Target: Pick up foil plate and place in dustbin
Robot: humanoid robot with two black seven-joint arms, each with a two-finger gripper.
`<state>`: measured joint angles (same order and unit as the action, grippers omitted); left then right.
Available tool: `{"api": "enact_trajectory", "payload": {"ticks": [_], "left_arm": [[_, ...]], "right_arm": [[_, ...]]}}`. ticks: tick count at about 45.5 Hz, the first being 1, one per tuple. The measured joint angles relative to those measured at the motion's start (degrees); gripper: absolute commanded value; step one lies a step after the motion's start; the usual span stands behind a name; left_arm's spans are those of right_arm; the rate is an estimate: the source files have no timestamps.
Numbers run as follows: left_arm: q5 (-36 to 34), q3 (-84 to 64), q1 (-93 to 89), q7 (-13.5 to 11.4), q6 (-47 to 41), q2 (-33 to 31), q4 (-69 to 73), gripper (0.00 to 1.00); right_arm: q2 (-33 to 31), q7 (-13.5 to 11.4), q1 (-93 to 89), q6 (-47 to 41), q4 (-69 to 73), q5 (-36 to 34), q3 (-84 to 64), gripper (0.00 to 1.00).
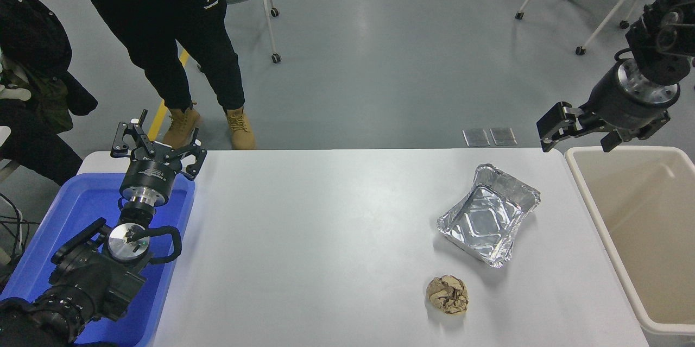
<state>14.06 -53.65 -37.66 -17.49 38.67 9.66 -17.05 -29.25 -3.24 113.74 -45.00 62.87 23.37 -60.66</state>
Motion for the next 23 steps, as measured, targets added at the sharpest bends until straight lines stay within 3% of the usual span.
{"api": "enact_trajectory", "payload": {"ticks": [23], "left_arm": [[0.0,0.0,0.0,0.0,0.0,0.0,0.0,0.99]], "right_arm": [[-1.3,0.1,-1.0,0.0,-4.0,-9.5,0.0,1.0]]}}
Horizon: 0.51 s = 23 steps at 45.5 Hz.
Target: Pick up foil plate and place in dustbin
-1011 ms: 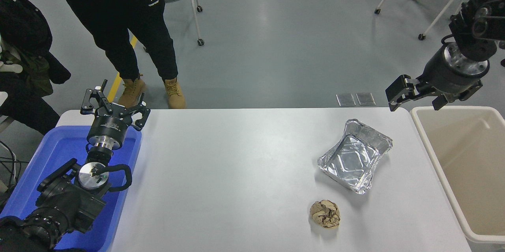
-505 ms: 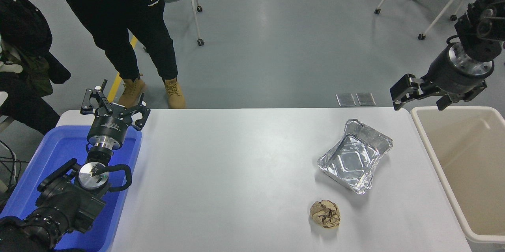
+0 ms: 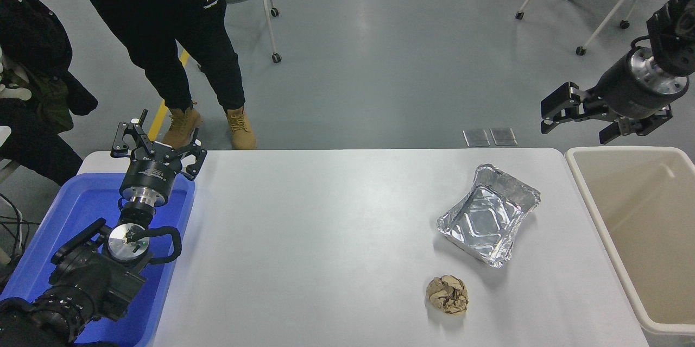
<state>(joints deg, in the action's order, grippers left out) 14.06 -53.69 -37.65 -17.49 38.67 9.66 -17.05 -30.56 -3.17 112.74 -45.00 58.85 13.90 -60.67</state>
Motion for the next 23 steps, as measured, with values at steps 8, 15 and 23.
{"api": "enact_trajectory", "payload": {"ticks": [8,15,23], "left_arm": [[0.0,0.0,0.0,0.0,0.0,0.0,0.0,0.99],[0.0,0.0,0.0,0.0,0.0,0.0,0.0,0.99],[0.0,0.0,0.0,0.0,0.0,0.0,0.0,0.99]], "right_arm": [[-0.2,0.0,-0.1,0.0,0.1,-1.1,-0.4,1.0],[-0.2,0.0,-0.4,0.0,0.6,-1.6,-0.5,1.0],[-0.1,0.0,-0.6,0.0,1.2,-1.8,0.0,1.0]]}}
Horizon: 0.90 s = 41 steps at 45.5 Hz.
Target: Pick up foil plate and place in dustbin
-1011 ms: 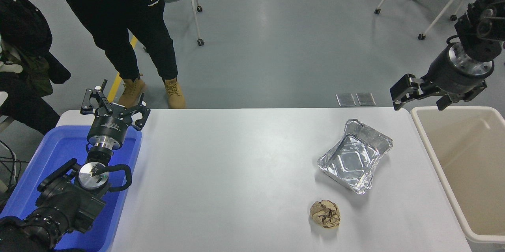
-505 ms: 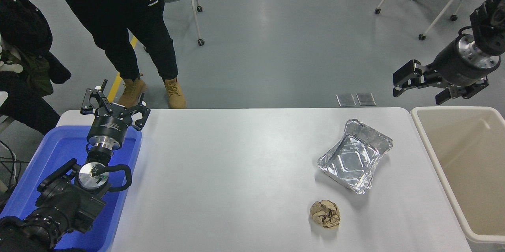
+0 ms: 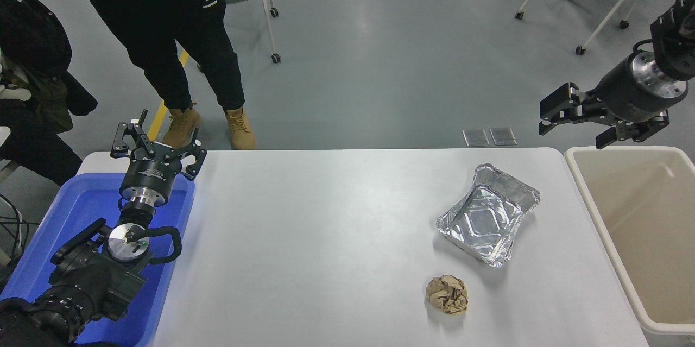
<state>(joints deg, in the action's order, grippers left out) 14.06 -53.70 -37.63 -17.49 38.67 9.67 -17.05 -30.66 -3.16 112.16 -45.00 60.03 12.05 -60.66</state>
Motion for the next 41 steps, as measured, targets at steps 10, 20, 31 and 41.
{"api": "enact_trajectory", "payload": {"ticks": [10,20,31,41], "left_arm": [[0.0,0.0,0.0,0.0,0.0,0.0,0.0,0.99],[0.0,0.0,0.0,0.0,0.0,0.0,0.0,0.99],[0.0,0.0,0.0,0.0,0.0,0.0,0.0,0.99],[0.0,0.0,0.0,0.0,0.0,0.0,0.0,0.99]], "right_arm": [[0.5,0.0,-0.6,0.0,0.2,0.6,0.1,1.0],[2.6,0.0,-4.9,0.0,0.1,2.8,0.2,1.0],[5.1,0.0,-12.3,3.2,-0.7,4.0,1.7,1.0],[6.2,0.0,-19.0,10.4,-2.8,4.3,4.2,1.0]]}}
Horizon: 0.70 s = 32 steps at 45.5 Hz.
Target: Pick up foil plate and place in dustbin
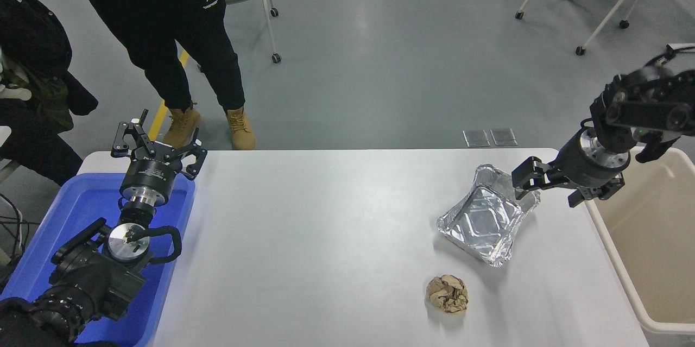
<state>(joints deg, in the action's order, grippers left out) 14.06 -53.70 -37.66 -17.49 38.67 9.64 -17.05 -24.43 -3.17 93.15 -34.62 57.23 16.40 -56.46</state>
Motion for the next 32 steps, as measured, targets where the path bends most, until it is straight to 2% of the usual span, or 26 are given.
{"api": "enact_trajectory", "payload": {"ticks": [14,32], "left_arm": [[0.0,0.0,0.0,0.0,0.0,0.0,0.0,0.99],[0.0,0.0,0.0,0.0,0.0,0.0,0.0,0.99]], "right_arm": [[1.1,0.0,-10.2,12.1,-5.5,0.0,3.8,1.0],[3.1,0.0,-19.8,21.5,-11.5,-0.1,7.7,1.0]]}}
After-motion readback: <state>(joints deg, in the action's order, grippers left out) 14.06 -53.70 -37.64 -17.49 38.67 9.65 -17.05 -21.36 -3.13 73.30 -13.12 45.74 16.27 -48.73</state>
